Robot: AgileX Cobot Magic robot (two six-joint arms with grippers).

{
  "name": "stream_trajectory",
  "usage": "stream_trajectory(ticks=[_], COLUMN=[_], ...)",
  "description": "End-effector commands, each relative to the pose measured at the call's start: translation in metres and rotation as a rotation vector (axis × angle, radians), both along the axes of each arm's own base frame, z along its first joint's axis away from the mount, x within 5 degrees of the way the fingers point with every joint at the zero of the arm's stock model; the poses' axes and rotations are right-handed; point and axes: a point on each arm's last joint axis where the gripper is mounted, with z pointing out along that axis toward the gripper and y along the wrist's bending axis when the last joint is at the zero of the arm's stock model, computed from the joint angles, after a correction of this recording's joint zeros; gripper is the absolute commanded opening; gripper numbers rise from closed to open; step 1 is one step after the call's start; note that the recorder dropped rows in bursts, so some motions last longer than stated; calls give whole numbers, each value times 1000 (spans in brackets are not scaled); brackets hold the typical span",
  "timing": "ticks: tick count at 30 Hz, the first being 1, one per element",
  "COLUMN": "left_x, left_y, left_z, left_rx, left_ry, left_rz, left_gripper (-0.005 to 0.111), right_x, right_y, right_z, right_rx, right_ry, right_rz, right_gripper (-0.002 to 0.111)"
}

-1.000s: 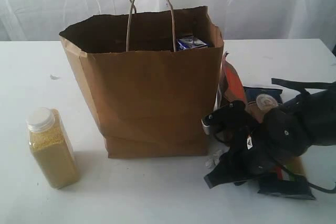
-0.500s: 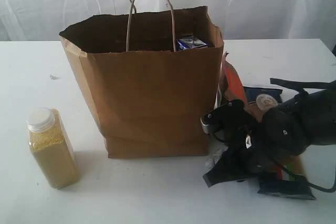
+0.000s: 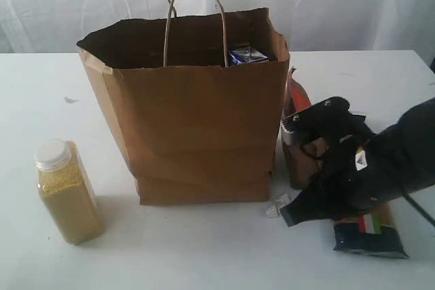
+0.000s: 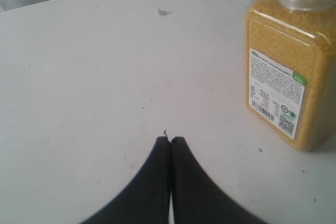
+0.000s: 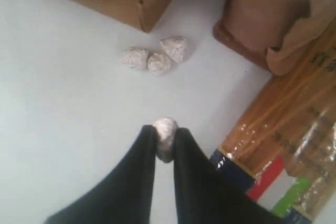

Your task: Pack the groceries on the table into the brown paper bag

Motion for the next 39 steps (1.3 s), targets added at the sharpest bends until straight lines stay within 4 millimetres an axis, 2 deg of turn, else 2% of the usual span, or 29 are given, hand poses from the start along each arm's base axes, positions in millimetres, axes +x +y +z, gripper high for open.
stream_trajectory(ticks=[1, 6, 11, 20, 27, 34, 39], left_x=[0, 0, 0, 0, 0, 0, 0], left_y=[0, 0, 0, 0, 0, 0, 0], left_z=[-1, -1, -1, -1, -1, -1, -1], left_rx=[-11, -11, -11, -11, -11, -11, -11], left_ry=[-1, -1, -1, -1, -1, -1, -1], left_rz=[4, 4, 4, 4, 4, 4, 4], left_gripper=[0, 0, 0, 0, 0, 0, 0], right_x=[-23, -41, -52, -62, -35, -6, 10], right_y=[-4, 3, 20, 81, 122, 142, 154], right_z=[33, 69, 97, 154, 190, 202, 205], right_rx=[37, 95, 115, 223, 241, 172, 143], right_ry=[-46, -85, -101, -211, -321, -436, -437], right_rz=[36, 96, 193, 407, 437, 385, 352], right_gripper=[0, 0, 0, 0, 0, 0, 0])
